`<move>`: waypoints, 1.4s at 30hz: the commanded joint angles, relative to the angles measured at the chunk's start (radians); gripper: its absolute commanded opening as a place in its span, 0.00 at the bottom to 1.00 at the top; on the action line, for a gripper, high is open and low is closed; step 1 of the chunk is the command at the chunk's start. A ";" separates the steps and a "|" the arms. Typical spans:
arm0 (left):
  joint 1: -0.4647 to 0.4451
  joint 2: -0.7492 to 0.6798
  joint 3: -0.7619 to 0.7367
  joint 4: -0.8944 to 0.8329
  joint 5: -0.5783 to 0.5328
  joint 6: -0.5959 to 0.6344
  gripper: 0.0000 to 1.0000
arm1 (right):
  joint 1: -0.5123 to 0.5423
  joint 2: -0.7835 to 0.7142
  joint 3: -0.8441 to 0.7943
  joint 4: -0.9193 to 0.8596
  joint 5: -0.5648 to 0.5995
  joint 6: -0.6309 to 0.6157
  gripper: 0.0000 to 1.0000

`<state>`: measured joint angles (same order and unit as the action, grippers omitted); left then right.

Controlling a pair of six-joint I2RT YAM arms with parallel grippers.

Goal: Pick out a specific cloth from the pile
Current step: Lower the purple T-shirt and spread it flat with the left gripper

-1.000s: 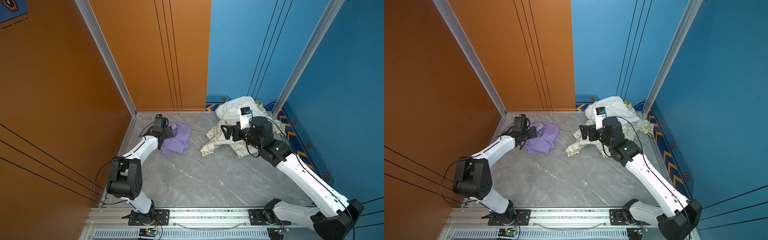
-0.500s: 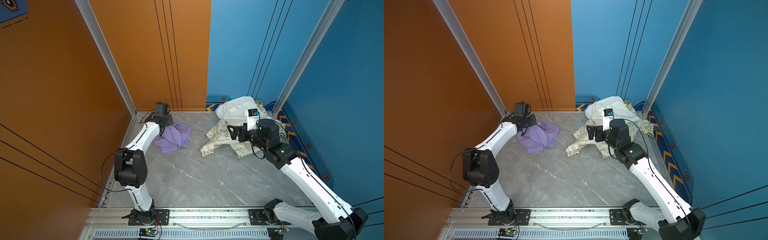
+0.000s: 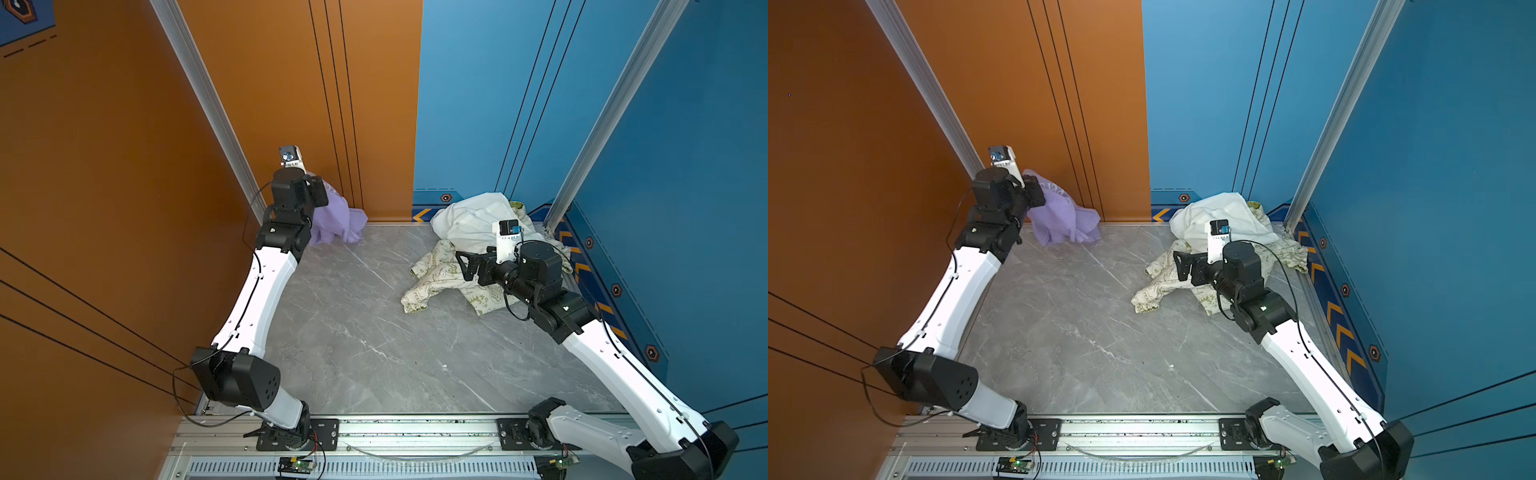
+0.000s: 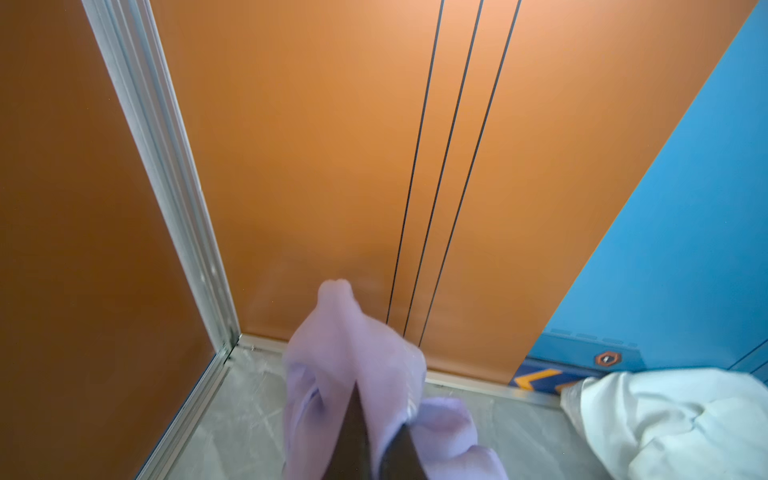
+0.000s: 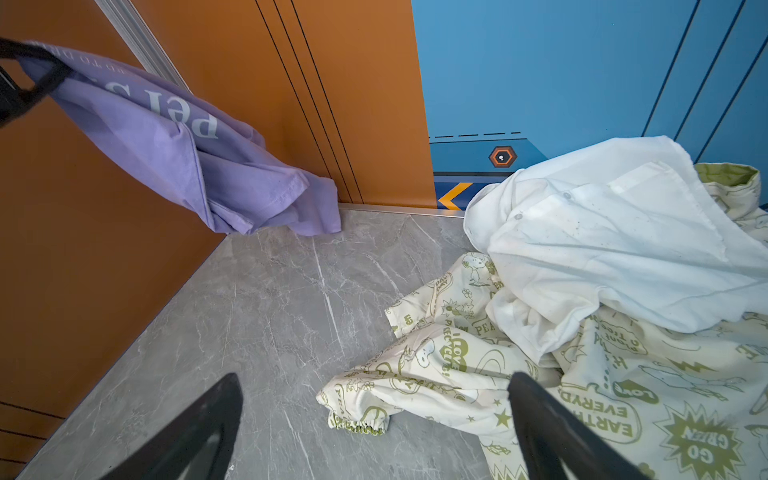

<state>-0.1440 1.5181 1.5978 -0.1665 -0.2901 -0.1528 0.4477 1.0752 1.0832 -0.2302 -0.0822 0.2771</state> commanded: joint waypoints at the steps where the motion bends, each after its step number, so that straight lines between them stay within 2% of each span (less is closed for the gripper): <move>1: 0.010 0.001 -0.245 0.063 -0.074 -0.008 0.00 | -0.007 -0.006 -0.013 0.030 -0.053 0.023 1.00; 4: 0.030 -0.005 -0.413 -0.030 -0.096 -0.124 0.07 | -0.007 -0.006 -0.016 0.020 -0.069 0.016 1.00; 5: 0.038 -0.004 -0.460 -0.063 -0.070 -0.158 0.13 | -0.007 -0.006 -0.016 0.016 -0.072 0.013 1.00; 9: 0.046 -0.039 -0.600 -0.061 0.033 -0.187 0.46 | -0.009 -0.001 -0.018 0.007 -0.080 0.005 1.00; 13: 0.050 -0.100 -0.586 -0.036 0.108 -0.151 0.84 | -0.009 0.012 -0.016 0.007 -0.092 0.008 1.00; 14: 0.052 -0.110 -0.573 -0.031 0.132 -0.145 0.96 | -0.009 0.015 -0.013 0.009 -0.093 0.011 1.00; 18: 0.054 -0.098 -0.458 -0.030 0.192 -0.163 0.98 | -0.007 0.019 -0.018 0.017 -0.098 0.023 1.00; 25: 0.080 0.050 -0.392 -0.005 0.294 -0.270 0.98 | -0.007 0.003 -0.031 0.008 -0.097 0.014 1.00; 32: 0.106 0.167 -0.462 0.007 0.381 -0.391 0.98 | -0.014 -0.009 -0.046 -0.004 -0.096 -0.001 1.00; 42: 0.073 0.229 -0.632 0.063 0.394 -0.467 0.98 | -0.013 0.026 -0.052 0.005 -0.114 0.022 1.00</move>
<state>-0.0628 1.7138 0.9977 -0.1097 0.0769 -0.5812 0.4374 1.0916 1.0401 -0.2314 -0.1715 0.2882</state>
